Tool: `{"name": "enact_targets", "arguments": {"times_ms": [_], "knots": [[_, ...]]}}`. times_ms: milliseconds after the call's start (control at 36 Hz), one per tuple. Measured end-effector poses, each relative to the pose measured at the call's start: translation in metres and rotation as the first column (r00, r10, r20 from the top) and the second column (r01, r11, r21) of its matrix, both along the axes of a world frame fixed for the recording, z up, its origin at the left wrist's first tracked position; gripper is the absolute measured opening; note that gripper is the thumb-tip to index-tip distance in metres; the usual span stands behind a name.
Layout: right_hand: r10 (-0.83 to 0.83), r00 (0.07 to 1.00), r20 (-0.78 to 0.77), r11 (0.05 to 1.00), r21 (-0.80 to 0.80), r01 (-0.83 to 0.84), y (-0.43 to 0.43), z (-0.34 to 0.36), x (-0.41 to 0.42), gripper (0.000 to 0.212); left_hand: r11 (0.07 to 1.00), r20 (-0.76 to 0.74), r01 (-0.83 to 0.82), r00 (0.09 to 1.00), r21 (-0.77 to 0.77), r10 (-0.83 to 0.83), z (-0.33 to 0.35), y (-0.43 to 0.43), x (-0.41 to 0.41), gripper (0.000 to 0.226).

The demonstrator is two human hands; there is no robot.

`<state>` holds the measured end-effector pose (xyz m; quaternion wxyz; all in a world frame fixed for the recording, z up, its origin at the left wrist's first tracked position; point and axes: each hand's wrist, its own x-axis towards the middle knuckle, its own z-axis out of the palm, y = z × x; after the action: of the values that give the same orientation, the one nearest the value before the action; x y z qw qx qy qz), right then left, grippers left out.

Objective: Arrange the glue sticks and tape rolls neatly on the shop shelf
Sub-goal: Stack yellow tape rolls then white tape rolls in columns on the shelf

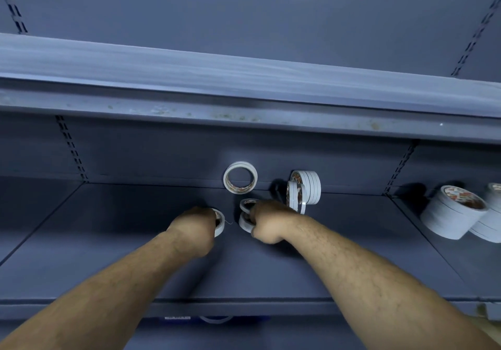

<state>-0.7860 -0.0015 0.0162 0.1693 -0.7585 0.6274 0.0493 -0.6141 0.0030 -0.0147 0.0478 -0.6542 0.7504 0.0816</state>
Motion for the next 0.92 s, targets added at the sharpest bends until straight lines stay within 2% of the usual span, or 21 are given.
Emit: {"name": "enact_targets", "arguments": {"times_ms": [56, 111, 194, 250, 389, 444, 500, 556, 667, 750, 861, 917], "knots": [[-0.018, 1.000, 0.025, 0.999, 0.051, 0.017, -0.002, 0.012, 0.000, 0.022, 1.000, -0.036, -0.019, 0.999, -0.025, 0.018, 0.009, -0.002, 0.000, 0.017], [-0.080, 0.985, 0.151, 0.990, 0.128, 0.061, -0.001, 0.024, 0.000, 0.025, 0.997, -0.059, -0.048, 0.997, -0.055, 0.044, 0.020, -0.005, 0.002, 0.014], [-0.164, 0.890, 0.424, 0.971, 0.231, 0.069, 0.002, 0.036, -0.002, 0.013, 0.991, -0.080, -0.063, 0.995, -0.117, 0.054, 0.033, -0.010, 0.005, 0.011], [-0.224, 0.805, 0.549, 0.957, 0.281, 0.074, 0.003, 0.039, -0.002, 0.012, 0.986, -0.096, -0.067, 0.994, -0.150, 0.053, 0.039, -0.011, 0.008, 0.013], [-0.281, 0.662, 0.695, 0.940, 0.339, 0.042, 0.003, 0.039, -0.004, 0.007, 0.986, -0.142, -0.037, 0.990, -0.161, 0.014, 0.038, -0.012, 0.017, 0.017], [-0.282, 0.620, 0.732, 0.952, 0.294, 0.085, 0.004, 0.037, -0.003, 0.005, 0.987, -0.140, -0.048, 0.990, -0.151, 0.026, 0.036, -0.012, 0.021, 0.008], [-0.250, 0.663, 0.705, 0.968, 0.179, 0.174, 0.004, 0.033, -0.001, 0.004, 0.987, -0.132, -0.062, 0.990, -0.146, 0.043, 0.033, -0.011, 0.024, 0.017], [-0.213, 0.753, 0.623, 0.972, 0.059, 0.226, 0.006, 0.030, 0.002, 0.007, 0.986, -0.130, -0.063, 0.991, -0.156, 0.043, 0.030, -0.010, 0.025, 0.020], [-0.154, 0.910, 0.384, 0.970, -0.117, 0.213, 0.016, 0.025, 0.004, 0.005, 0.985, -0.135, -0.049, 0.990, -0.167, 0.026, 0.028, -0.009, 0.019, 0.028], [-0.140, 0.934, 0.329, 0.968, -0.155, 0.199, 0.026, 0.020, 0.000, 0.007, 0.983, -0.147, -0.009, 0.989, -0.181, -0.018, 0.025, -0.008, 0.011, 0.028], [-0.144, 0.943, 0.301, 0.960, -0.190, 0.207, 0.038, 0.011, -0.016, 0.007, 0.976, -0.131, 0.063, 0.987, -0.207, -0.092, 0.018, -0.004, 0.000, 0.008], [-0.131, 0.953, 0.273, 0.954, -0.227, 0.196, 0.044, 0.008, -0.024, 0.016, 0.973, -0.124, 0.080, 0.986, -0.217, -0.109, 0.017, 0.001, -0.005, 0.009]]}}
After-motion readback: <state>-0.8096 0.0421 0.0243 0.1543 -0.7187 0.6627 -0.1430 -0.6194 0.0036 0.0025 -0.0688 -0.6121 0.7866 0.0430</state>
